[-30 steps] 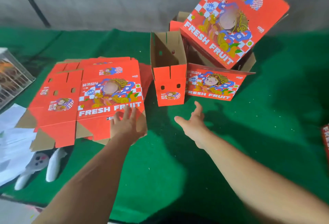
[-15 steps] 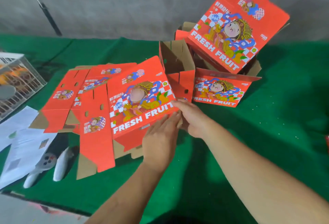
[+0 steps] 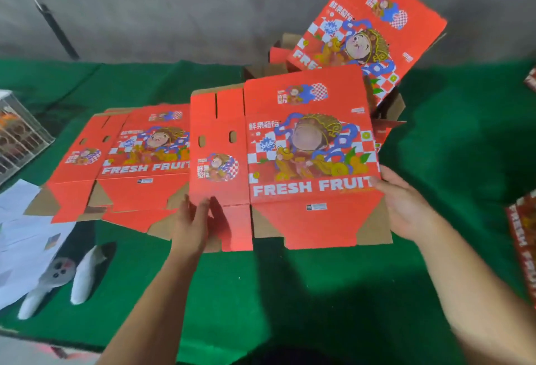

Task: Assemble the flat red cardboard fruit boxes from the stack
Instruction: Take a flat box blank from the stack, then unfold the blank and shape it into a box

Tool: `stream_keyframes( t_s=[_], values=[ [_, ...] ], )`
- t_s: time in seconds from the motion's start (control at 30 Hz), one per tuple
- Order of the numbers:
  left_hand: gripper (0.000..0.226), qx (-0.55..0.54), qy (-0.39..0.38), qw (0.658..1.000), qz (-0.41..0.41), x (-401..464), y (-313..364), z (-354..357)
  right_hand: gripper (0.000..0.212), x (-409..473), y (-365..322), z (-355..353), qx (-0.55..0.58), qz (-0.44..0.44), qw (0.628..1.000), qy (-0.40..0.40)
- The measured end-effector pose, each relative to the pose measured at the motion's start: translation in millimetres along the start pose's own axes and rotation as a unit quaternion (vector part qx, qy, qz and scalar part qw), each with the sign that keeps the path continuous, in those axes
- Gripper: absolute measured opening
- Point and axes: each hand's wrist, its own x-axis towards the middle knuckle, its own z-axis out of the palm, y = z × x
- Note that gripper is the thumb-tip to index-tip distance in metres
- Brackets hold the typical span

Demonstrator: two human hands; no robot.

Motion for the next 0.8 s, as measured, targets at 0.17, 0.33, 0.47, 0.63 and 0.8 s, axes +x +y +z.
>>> stream_keyframes(
  t_s=[0.17, 0.33, 0.47, 0.63, 0.8],
  values=[
    [0.029, -0.067, -0.111, 0.990, 0.061, -24, 37, 32, 0.040, -36, -3, -60, -0.021, -0.020, 0.995, 0.094],
    [0.022, -0.037, -0.250, 0.963, 0.095, -54, 76, 59, 0.028, -75, -18, -103, -0.124, -0.005, 0.975, 0.185],
    [0.021, -0.030, -0.284, 0.954, 0.093, -63, 99, 64, 0.044, -88, -35, -99, -0.179, 0.026, 0.963, 0.201],
    [0.062, -0.018, -0.316, 0.939, 0.131, -62, 116, 64, 0.027, -110, -46, -106, -0.158, 0.044, 0.949, 0.268],
    [0.086, 0.003, -0.333, 0.931, 0.151, -74, 130, 60, 0.011, -135, -67, -113, -0.174, 0.060, 0.944, 0.272]
  ],
)
